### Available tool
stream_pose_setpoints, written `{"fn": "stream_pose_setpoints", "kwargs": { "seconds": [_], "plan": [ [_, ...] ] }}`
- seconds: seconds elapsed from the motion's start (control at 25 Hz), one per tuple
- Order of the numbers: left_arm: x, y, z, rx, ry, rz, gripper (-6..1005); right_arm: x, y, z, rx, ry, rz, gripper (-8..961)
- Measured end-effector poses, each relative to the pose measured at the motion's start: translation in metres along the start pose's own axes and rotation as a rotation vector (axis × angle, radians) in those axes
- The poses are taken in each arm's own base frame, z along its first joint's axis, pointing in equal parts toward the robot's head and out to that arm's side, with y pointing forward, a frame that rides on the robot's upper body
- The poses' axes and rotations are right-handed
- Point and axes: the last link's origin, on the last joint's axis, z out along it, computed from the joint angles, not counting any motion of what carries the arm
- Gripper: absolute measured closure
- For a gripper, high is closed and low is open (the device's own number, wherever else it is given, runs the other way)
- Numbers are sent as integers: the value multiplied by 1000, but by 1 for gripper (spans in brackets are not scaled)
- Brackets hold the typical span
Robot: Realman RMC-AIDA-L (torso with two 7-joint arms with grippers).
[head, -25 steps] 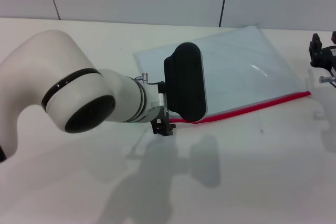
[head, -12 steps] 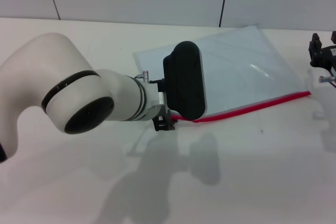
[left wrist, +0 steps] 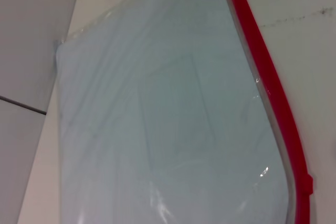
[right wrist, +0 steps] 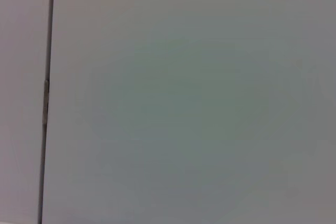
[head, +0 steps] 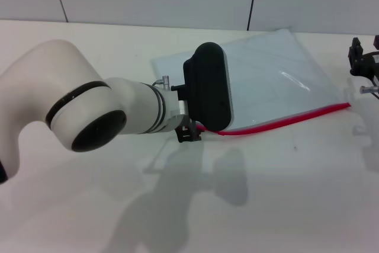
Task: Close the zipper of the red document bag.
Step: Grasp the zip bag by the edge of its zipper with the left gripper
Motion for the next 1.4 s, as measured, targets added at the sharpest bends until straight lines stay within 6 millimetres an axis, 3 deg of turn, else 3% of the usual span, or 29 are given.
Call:
{"fn": "stream_pose_setpoints", "kwargs": {
  "seconds": [0.88,1.4],
  "plan": [
    [-6,-1,7,2,-17,-4,377,-1,2,0,-3,-2,2,532],
    [-2,-3,7,17,7,-2,693,-2,2,1,-5,-4,3,532]
  ]
}}
